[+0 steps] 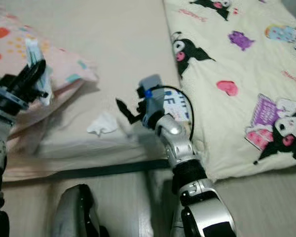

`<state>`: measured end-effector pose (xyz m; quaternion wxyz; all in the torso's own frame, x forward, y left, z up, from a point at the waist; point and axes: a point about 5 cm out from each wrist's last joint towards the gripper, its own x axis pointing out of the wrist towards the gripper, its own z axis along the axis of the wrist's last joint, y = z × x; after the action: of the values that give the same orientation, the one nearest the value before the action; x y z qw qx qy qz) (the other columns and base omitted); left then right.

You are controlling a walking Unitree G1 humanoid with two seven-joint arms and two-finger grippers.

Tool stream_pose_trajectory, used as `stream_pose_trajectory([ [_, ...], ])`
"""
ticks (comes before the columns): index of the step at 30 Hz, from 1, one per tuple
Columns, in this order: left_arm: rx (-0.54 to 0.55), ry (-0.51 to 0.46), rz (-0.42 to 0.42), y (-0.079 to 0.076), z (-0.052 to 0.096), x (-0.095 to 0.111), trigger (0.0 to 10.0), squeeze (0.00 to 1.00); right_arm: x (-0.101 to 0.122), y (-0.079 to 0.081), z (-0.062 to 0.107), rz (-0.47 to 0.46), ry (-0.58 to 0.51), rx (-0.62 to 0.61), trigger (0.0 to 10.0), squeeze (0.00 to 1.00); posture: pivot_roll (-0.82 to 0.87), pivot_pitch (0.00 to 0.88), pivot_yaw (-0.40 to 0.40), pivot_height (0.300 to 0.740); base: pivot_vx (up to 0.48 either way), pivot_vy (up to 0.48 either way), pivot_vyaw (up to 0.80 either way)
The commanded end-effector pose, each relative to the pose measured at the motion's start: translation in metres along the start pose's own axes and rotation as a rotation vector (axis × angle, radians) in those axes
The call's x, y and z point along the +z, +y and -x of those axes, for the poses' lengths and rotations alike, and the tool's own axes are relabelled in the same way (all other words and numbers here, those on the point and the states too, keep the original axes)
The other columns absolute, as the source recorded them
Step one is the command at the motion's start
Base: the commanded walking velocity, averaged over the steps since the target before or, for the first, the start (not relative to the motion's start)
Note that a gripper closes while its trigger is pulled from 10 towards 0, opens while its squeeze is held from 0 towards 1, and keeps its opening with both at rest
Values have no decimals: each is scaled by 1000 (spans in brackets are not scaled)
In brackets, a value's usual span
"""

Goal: Clean up the room

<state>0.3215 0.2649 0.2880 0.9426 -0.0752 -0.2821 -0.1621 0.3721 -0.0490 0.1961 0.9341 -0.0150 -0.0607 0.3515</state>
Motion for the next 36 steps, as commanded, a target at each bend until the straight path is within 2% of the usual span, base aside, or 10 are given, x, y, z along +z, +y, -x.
stream_pose_trajectory([
  [1,-12,8,23,-4,5,3,10000,0,-9,3,0,20,32,13,10000,0,13,349,-37,405,0,0,0],
  [4,-52,39,60,-17,16,15,10000,0,-31,10,-2,50,113,35,10000,0,80,398,-24,405,0,0,0],
  [8,-57,70,78,-23,23,21,10000,0,-39,10,-3,36,136,41,10000,0,105,417,-23,405,0,0,0],
  [17,-71,101,97,-42,28,39,10000,0,-35,15,-10,-56,98,103,10000,0,194,498,-7,405,0,0,0],
  [21,-76,114,119,-54,28,52,10000,0,-17,17,-20,-107,34,129,10000,0,224,545,1,405,0,0,0],
  [28,-82,150,131,-61,31,51,10000,0,-23,23,-26,-43,124,92,10000,0,237,573,1,405,0,0,0],
  [29,-81,162,138,-63,32,51,10000,0,-23,24,-28,-18,140,72,7765,0,241,581,4,405,0,0,0],
  [31,-81,162,138,-63,32,51,10000,0,-23,24,-28,-18,140,72,7765,0,241,581,4,405,0,0,0],
  [32,-77,175,145,-65,34,50,10000,0,-22,24,-29,22,158,58,0,0,237,590,2,405,0,0,0],
  [36,-68,194,156,-69,36,49,10000,0,-27,26,-29,131,225,64,0,0,228,591,-7,405,0,0,0],
])
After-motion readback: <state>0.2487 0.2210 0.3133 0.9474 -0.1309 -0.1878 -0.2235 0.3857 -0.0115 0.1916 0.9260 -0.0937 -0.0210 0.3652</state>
